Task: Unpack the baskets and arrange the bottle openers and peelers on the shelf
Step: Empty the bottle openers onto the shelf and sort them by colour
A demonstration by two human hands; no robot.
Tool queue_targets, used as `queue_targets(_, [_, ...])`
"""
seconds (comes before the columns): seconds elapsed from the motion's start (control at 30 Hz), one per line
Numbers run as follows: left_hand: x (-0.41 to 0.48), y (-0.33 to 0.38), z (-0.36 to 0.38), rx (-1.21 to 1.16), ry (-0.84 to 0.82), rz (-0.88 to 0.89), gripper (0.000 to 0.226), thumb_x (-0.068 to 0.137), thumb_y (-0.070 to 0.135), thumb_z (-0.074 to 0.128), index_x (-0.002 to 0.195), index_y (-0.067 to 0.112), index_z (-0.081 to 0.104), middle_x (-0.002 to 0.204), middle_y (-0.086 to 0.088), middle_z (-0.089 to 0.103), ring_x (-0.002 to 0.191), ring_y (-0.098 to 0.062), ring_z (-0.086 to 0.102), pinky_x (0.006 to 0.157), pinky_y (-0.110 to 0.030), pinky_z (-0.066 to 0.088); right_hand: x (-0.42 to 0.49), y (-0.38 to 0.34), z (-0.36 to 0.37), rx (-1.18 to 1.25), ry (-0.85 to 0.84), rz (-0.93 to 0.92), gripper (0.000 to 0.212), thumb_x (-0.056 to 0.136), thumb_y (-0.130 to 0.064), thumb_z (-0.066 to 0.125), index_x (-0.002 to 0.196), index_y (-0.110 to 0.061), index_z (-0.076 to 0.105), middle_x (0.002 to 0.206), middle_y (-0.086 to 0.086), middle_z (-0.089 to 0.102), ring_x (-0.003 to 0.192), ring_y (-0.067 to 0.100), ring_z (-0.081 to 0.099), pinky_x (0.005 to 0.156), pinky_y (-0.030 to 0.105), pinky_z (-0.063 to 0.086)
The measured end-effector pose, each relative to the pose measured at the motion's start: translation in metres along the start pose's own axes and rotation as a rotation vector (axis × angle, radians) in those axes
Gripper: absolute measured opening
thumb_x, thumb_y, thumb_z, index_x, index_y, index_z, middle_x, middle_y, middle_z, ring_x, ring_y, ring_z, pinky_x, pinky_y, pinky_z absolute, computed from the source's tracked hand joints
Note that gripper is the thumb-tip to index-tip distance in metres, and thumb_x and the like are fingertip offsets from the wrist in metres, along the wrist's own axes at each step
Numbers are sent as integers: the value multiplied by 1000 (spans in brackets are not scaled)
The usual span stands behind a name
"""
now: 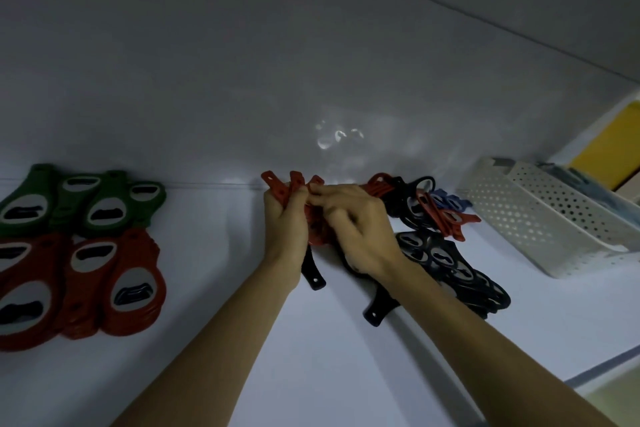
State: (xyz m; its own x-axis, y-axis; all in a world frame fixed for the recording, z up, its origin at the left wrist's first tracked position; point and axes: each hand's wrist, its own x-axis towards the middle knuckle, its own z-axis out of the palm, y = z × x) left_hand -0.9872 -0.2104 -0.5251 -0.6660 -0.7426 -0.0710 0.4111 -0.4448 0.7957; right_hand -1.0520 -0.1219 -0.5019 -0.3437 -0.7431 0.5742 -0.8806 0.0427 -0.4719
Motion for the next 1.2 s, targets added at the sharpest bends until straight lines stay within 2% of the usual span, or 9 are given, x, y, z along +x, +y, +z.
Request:
queue_targets(0.1, [-1, -6, 0, 129, 18, 53, 20, 92, 8, 52, 112, 13, 52, 98, -9, 70, 84, -23, 70, 73, -36, 57, 16, 21, -1, -89, 125, 235, 38, 89, -21, 36, 100, -9, 71, 103, 3, 70, 93, 15, 63, 79, 30, 50])
queue_targets(0.2, [-4, -6, -2, 133, 6, 66, 17, 92, 9, 54, 100, 25, 51, 87, -2, 71, 62, -14, 68, 56, -23, 54, 27, 55, -11, -710, -305, 299, 42, 91, -11, 46, 134, -13, 50, 136, 9, 53, 122, 27, 48, 100, 35, 39])
queue_targets(0.3, [-5, -5, -3, 103, -27, 51, 21, 92, 7, 55, 103, 24, 51, 93, -5, 70, 70, -18, 68, 59, -26, 54, 36, 69, -17, -751, -513, 375, 62, 87, -3, 54, 143, -24, 38, 140, 8, 47, 128, 30, 42, 106, 44, 39])
queue_targets(0.47, [-4, -3, -5, 45, -42, 40, 31, 90, 2, 55, 113, 22, 49, 111, -12, 64, 91, -28, 66, 68, -31, 56, 39, 69, -19, -935, -499, 197, 44, 92, -7, 50, 135, -19, 46, 123, 10, 55, 115, 31, 52, 88, 41, 51])
queue_targets(0.67, [-2, -4, -4, 53, -19, 40, 31, 88, 2, 58, 102, 29, 51, 110, -13, 64, 89, -30, 65, 81, -43, 57, 20, 60, -17, -657, -83, 245, 32, 99, -13, 45, 125, -19, 63, 114, 9, 64, 98, 25, 61, 80, 36, 54])
queue_targets(0.83, [1, -7, -4, 89, -22, 52, 21, 90, 22, 61, 107, 28, 52, 104, -7, 68, 89, -25, 69, 84, -43, 56, 5, 15, -13, -59, 364, 278, 28, 94, -4, 53, 116, -16, 66, 108, 2, 67, 84, 8, 63, 78, 18, 52])
queue_targets(0.93, [1, -7, -2, 76, -18, 59, 40, 88, 44, 60, 114, 15, 52, 103, -9, 69, 93, -26, 69, 81, -42, 56, -14, -15, 3, -10, 199, 152, 45, 84, 12, 51, 110, -20, 69, 106, -6, 67, 95, 5, 62, 85, 24, 53])
queue_targets(1.03, [1, -8, -2, 187, 7, 135, 34, 83, 35, 69, 109, 23, 50, 94, 2, 68, 85, -13, 70, 70, -28, 55, -23, -23, 15, -24, 13, 112, 59, 74, 20, 42, 122, -7, 63, 114, 4, 67, 102, 11, 60, 91, 26, 49])
queue_targets(1.2, [-2, -12, -4, 200, -14, 203, 36, 87, 20, 67, 118, 19, 49, 97, 4, 69, 87, -10, 70, 74, -28, 57, -30, -29, 14, 406, 263, 379, 50, 84, 17, 39, 107, -15, 70, 114, -9, 68, 107, 1, 60, 89, 19, 49])
